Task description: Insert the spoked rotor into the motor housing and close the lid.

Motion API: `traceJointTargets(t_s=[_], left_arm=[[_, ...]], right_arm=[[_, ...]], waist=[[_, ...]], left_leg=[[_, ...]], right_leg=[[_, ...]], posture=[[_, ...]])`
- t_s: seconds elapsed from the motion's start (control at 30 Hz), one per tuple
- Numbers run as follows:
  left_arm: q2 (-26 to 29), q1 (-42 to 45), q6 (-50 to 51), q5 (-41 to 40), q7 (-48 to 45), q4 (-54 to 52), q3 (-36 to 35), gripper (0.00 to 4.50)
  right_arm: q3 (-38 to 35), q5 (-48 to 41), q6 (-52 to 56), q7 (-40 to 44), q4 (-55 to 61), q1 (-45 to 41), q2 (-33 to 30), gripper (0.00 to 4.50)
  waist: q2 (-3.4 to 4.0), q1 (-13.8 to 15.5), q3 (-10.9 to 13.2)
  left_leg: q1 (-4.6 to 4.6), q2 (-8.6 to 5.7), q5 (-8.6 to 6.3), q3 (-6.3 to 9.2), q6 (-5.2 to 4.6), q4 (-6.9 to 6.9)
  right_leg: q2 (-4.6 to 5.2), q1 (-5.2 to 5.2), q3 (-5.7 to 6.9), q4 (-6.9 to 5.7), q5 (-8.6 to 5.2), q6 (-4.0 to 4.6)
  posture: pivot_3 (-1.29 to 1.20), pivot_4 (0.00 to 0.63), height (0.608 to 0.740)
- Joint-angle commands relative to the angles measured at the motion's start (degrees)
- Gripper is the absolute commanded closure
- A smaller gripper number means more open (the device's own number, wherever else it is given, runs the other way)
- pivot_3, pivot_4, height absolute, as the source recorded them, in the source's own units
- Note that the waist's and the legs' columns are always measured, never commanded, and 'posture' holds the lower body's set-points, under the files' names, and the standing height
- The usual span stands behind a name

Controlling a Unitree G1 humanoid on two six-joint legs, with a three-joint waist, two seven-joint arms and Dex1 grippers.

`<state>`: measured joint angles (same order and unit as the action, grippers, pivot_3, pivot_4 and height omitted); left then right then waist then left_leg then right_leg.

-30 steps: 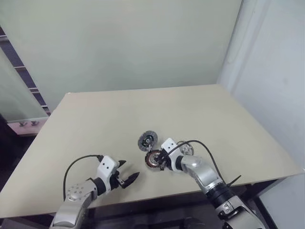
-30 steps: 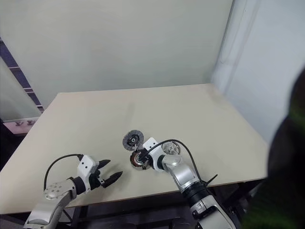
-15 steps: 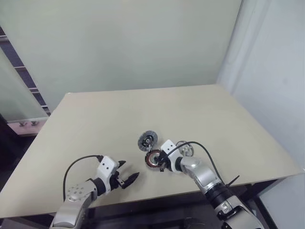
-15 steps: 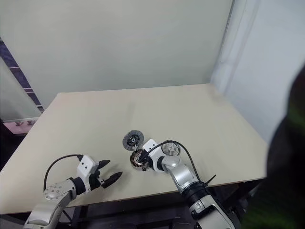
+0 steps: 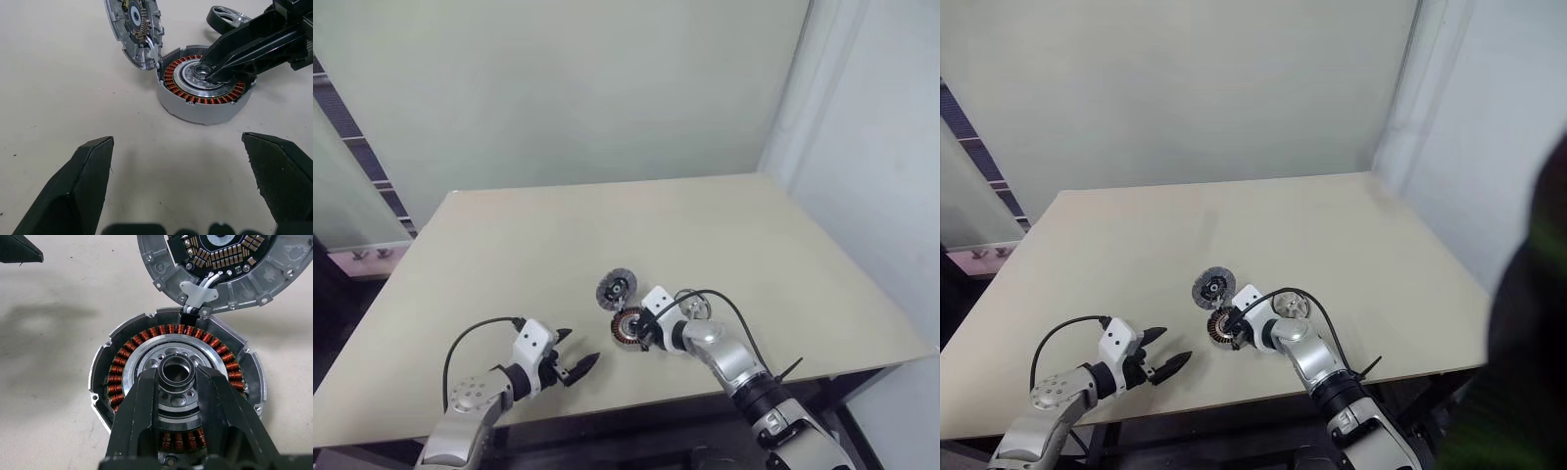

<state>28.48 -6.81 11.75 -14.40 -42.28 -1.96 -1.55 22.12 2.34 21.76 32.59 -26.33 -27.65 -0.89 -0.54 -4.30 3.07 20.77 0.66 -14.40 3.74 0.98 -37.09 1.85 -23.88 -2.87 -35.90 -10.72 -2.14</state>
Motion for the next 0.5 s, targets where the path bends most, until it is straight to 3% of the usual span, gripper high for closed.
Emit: traceJointTargets(t_s=[0.03,0.5], left_arm=[[0.58,1.04,-1.10,-0.25,-0.03,-1.91,-1.00,0.00],[0.32,1.65,-1.62,0.22,-0.01,-1.34,-0.62,0.00]], right_arm=[[-0.38,0.38,-0.51,0.04,0.35,-1.12,0.11,3.70],[0.22,0.66,0.80,0.89,0.85,-0.74,-0.52,3.70]], waist=[[0.00,0.00,0.00],[0.00,0.00,-0.01]], left_leg=[[0.00,0.00,0.00,0.00,0.00,0.00],[-0.05,0.00,0.00,0.00,0.00,0.00]], right_leg=[[0.00,0.00,0.00,0.00,0.00,0.00],[0.00,0.06,0.00,0.00,0.00,0.00]], posture=[[0.00,0.000,0.740],[0.00,0.000,0.740]])
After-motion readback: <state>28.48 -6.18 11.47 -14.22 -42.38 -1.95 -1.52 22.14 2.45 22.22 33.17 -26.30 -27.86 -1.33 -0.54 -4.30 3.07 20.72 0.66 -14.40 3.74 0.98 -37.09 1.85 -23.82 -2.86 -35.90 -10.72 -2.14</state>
